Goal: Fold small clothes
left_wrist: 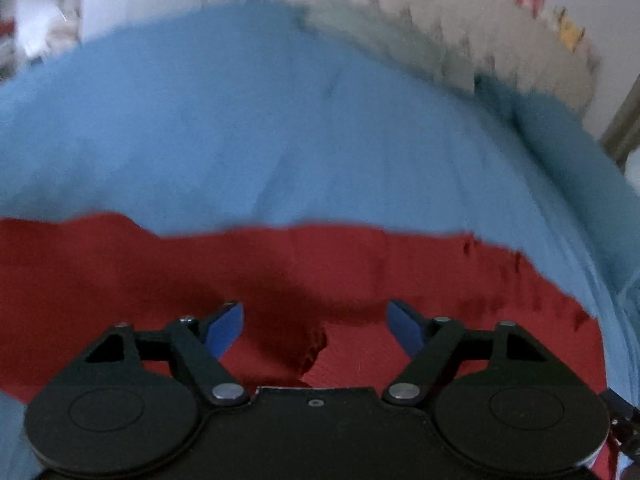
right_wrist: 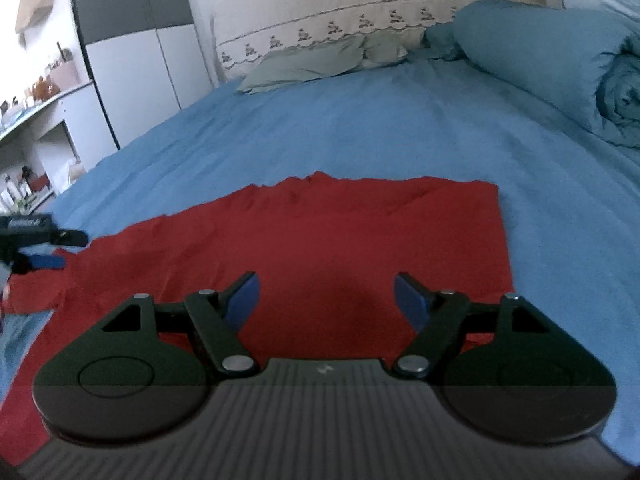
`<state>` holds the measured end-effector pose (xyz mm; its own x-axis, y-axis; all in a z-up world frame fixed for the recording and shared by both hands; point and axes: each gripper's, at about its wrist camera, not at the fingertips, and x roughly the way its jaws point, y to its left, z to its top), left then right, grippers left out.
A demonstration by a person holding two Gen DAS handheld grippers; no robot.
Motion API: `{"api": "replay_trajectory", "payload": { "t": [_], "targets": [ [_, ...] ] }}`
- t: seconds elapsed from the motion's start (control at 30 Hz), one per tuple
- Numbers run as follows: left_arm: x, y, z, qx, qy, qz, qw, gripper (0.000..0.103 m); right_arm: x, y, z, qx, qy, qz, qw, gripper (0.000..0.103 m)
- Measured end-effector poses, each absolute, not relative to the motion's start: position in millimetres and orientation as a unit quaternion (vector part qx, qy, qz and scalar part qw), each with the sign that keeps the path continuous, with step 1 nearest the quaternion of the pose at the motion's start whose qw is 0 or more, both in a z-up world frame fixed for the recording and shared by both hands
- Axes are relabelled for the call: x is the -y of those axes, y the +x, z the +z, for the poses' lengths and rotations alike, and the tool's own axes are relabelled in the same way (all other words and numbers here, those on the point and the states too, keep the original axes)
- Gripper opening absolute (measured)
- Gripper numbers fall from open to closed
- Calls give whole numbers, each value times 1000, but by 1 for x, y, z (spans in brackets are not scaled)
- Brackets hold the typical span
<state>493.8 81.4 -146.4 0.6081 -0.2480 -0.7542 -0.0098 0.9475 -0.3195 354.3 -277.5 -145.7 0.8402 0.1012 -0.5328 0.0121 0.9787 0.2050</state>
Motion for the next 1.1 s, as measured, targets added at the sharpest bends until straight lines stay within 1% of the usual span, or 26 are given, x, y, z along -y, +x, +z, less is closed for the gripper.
{"api": "replay_trajectory", "payload": {
  "t": [0.1,0.13,0.17,0.2,0.23,0.27,0.37,0.4,0.43,0.47,0.5,0.53,0.57,0.6,0.73,0.87,0.97,1.07,1.1],
  "targets": [
    [-71,512,-154,-482,-145,-94,859,74,271,357,-150,-286,97,25,953,90],
    [-67,515,-154,-487,-137,-101,857,67,270,358,-150,-287,97,26,953,90],
    [-64,516,-152,-488,-129,-105,857,55,268,359,-151,-288,97,27,952,90],
    [-61,516,-149,-484,-121,-106,860,28,266,359,-152,-289,96,27,952,90],
    [-59,513,-144,-473,-118,-114,866,21,265,360,-152,-289,94,27,952,90],
    [-58,508,-140,-456,-115,-122,874,21,263,360,-151,-288,93,28,953,90],
    [-51,474,-121,-355,-76,-137,922,21,262,360,-152,-286,92,30,953,90],
    [-48,459,-117,-314,-51,-139,938,24,263,362,-152,-285,92,31,954,90],
    [-43,444,-117,-274,-14,-128,953,31,263,362,-153,-285,93,30,954,90],
    [-40,431,-118,-238,15,-116,964,30,263,362,-154,-286,95,30,953,90],
    [-37,421,-122,-215,38,-105,970,38,262,363,-155,-287,97,31,952,90],
    [-33,420,-128,-218,63,-91,970,58,262,364,-156,-289,98,30,952,90],
    [-30,422,-136,-238,79,-75,965,66,262,364,-157,-290,98,29,952,90],
    [-31,425,-143,-259,84,-63,960,73,261,364,-157,-291,98,30,951,90],
    [-50,431,-154,-296,23,-72,952,73,261,363,-155,-289,97,33,952,90],
    [-61,445,-148,-309,-39,-61,948,73,259,365,-154,-289,90,34,953,90],
    [-60,461,-140,-325,-57,-55,943,73,258,365,-155,-288,90,34,953,90],
    [-59,481,-141,-369,-69,-60,925,70,256,366,-155,-288,89,35,953,90],
    [-58,491,-144,-391,-76,-62,915,66,256,366,-155,-289,88,37,953,90]
  ]
}}
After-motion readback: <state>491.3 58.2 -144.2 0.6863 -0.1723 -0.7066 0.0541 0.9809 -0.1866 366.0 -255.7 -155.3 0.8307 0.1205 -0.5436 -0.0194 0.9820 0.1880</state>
